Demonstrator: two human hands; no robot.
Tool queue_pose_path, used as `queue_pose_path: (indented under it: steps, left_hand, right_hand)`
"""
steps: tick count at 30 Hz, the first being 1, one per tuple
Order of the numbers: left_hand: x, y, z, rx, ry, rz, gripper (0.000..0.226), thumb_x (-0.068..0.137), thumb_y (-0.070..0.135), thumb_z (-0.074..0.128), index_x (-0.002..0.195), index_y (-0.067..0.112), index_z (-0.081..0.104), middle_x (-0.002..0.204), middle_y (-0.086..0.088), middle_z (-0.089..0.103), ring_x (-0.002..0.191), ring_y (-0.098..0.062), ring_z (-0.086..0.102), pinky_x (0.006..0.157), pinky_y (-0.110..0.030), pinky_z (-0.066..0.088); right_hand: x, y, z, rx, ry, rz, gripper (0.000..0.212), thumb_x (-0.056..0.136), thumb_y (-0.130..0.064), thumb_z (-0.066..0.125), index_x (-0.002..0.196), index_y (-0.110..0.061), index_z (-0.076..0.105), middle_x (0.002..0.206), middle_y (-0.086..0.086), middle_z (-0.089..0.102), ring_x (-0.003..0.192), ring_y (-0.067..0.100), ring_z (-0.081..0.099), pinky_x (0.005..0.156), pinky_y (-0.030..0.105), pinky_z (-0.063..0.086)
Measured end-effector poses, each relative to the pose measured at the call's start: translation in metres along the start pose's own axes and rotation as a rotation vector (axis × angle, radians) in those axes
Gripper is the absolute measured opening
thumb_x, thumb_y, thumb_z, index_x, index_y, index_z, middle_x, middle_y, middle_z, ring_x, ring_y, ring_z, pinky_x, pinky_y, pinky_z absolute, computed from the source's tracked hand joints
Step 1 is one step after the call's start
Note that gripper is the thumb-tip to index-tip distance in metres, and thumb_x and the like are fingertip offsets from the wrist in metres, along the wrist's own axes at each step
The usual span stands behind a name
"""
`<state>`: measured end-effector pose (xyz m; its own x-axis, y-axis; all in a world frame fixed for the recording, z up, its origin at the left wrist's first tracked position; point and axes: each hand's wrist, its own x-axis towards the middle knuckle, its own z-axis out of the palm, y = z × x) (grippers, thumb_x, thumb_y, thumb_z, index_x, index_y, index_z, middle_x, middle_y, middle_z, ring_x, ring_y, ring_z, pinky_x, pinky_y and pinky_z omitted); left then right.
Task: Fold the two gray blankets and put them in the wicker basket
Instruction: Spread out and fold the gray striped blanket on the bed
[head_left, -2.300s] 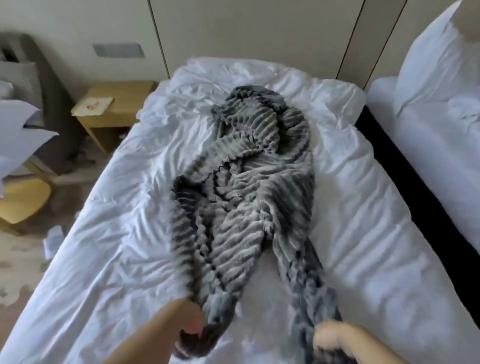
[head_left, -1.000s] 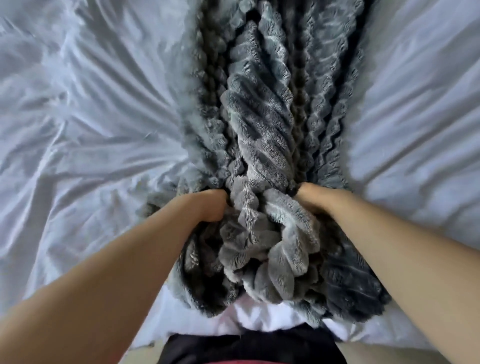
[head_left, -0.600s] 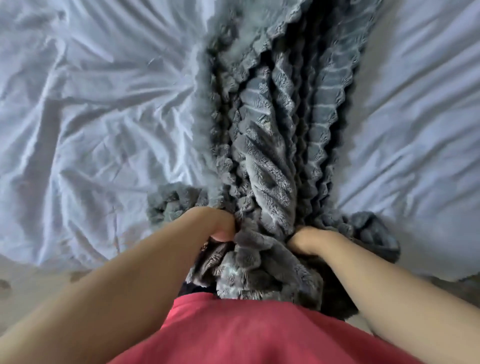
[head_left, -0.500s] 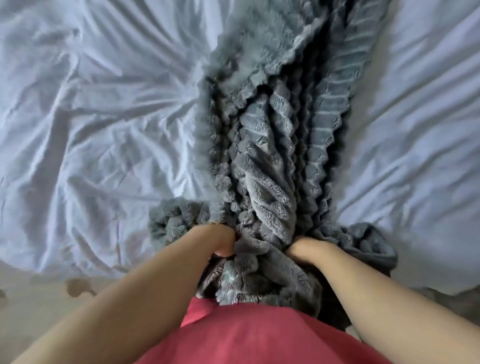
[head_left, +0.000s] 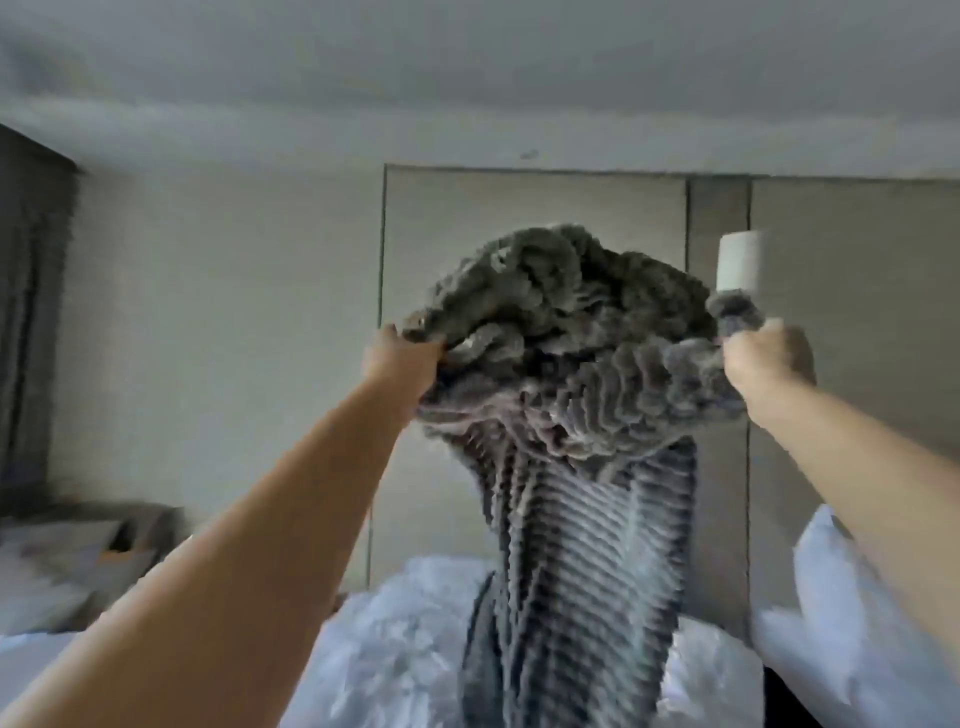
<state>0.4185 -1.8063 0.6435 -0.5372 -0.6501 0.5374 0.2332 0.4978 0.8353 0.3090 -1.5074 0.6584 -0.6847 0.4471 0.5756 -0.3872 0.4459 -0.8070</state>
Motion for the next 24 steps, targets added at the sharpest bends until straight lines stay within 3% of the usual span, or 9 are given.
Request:
queue_pose_path:
  steps: [2, 4, 6, 9, 10, 14, 19, 21, 24]
  left_hand:
    - [-0.001, 0.007, -0.019, 0.042, 0.041, 0.023, 0.028, 0.091, 0.027, 0.056, 0.109, 0.005, 0.064, 0.108, -0.019, 0.064, 0.103, -0.034, 0.061, 0.079, -0.031, 0.047]
    - [-0.012, 0.002, -0.032, -0.005, 0.076, 0.025, 0.024, 0.094, 0.02, 0.048, 0.088, 0.006, 0.067, 0.092, -0.021, 0.065, 0.088, -0.036, 0.063, 0.069, -0.033, 0.046]
    - [-0.024, -0.007, -0.04, -0.041, 0.1, -0.002, 0.028, 0.097, 0.021, 0.044, 0.096, 0.005, 0.068, 0.098, -0.02, 0.066, 0.084, -0.031, 0.061, 0.072, -0.033, 0.048]
    - [-0.048, -0.027, -0.042, -0.097, 0.102, -0.034, 0.031, 0.099, 0.018, 0.043, 0.118, 0.008, 0.065, 0.117, -0.016, 0.064, 0.106, -0.032, 0.059, 0.093, -0.039, 0.048]
    - [-0.057, -0.034, -0.042, -0.097, 0.094, -0.045, 0.032, 0.099, 0.017, 0.042, 0.12, 0.01, 0.064, 0.12, -0.014, 0.063, 0.11, -0.032, 0.057, 0.095, -0.039, 0.047]
    - [-0.1, -0.081, -0.039, -0.018, 0.046, -0.098, 0.032, 0.099, 0.017, 0.042, 0.12, 0.013, 0.065, 0.125, -0.011, 0.062, 0.114, -0.03, 0.056, 0.09, -0.032, 0.045]
    - [-0.177, -0.161, -0.039, 0.171, -0.135, -0.264, 0.032, 0.097, 0.01, 0.041, 0.115, 0.013, 0.068, 0.121, -0.01, 0.064, 0.104, -0.027, 0.058, 0.074, -0.024, 0.04]
    - [-0.216, -0.194, -0.039, 0.226, -0.221, -0.329, 0.03, 0.095, 0.009, 0.043, 0.113, 0.008, 0.067, 0.114, -0.013, 0.066, 0.099, -0.029, 0.059, 0.062, -0.022, 0.041]
    - [-0.28, -0.245, -0.036, 0.265, -0.275, -0.47, 0.028, 0.097, 0.02, 0.047, 0.115, 0.009, 0.066, 0.109, -0.014, 0.064, 0.102, -0.031, 0.056, 0.078, -0.029, 0.044]
  right_hand:
    - [-0.003, 0.004, -0.026, 0.1, 0.047, 0.03, 0.032, 0.092, -0.014, 0.054, 0.115, 0.008, 0.058, 0.116, 0.03, 0.06, 0.102, 0.043, 0.059, 0.069, 0.036, 0.039]
    - [-0.013, 0.018, -0.043, 0.226, 0.075, 0.054, 0.035, 0.09, -0.023, 0.06, 0.107, 0.008, 0.062, 0.1, 0.027, 0.063, 0.088, 0.039, 0.059, 0.067, 0.034, 0.037]
    - [-0.024, 0.035, -0.055, 0.352, 0.062, 0.076, 0.027, 0.09, -0.024, 0.059, 0.102, -0.002, 0.068, 0.085, 0.015, 0.063, 0.07, 0.026, 0.059, 0.061, 0.028, 0.039]
    - [-0.046, 0.06, -0.067, 0.438, 0.027, 0.105, 0.017, 0.094, -0.018, 0.052, 0.088, -0.012, 0.066, 0.056, -0.006, 0.067, 0.035, -0.003, 0.051, 0.035, 0.011, 0.037]
    - [-0.054, 0.068, -0.07, 0.435, 0.016, 0.115, 0.017, 0.095, -0.018, 0.051, 0.087, -0.013, 0.065, 0.052, -0.006, 0.065, 0.032, -0.005, 0.05, 0.036, 0.011, 0.039]
    - [-0.096, 0.111, -0.073, 0.371, -0.072, 0.195, 0.021, 0.095, -0.019, 0.049, 0.091, -0.008, 0.066, 0.063, 0.0, 0.064, 0.046, 0.014, 0.056, 0.052, 0.027, 0.041]
    - [-0.179, 0.194, -0.075, 0.164, -0.206, 0.446, 0.023, 0.098, -0.02, 0.046, 0.095, -0.006, 0.064, 0.083, 0.01, 0.069, 0.055, 0.016, 0.049, 0.057, 0.027, 0.041]
    - [-0.218, 0.229, -0.078, 0.088, -0.259, 0.568, 0.023, 0.098, -0.015, 0.046, 0.103, -0.002, 0.063, 0.092, 0.013, 0.068, 0.055, 0.015, 0.047, 0.052, 0.027, 0.037]
    - [-0.277, 0.278, -0.087, -0.015, -0.325, 0.722, 0.025, 0.098, -0.01, 0.046, 0.116, 0.002, 0.06, 0.101, 0.017, 0.068, 0.051, 0.018, 0.043, 0.046, 0.028, 0.031]
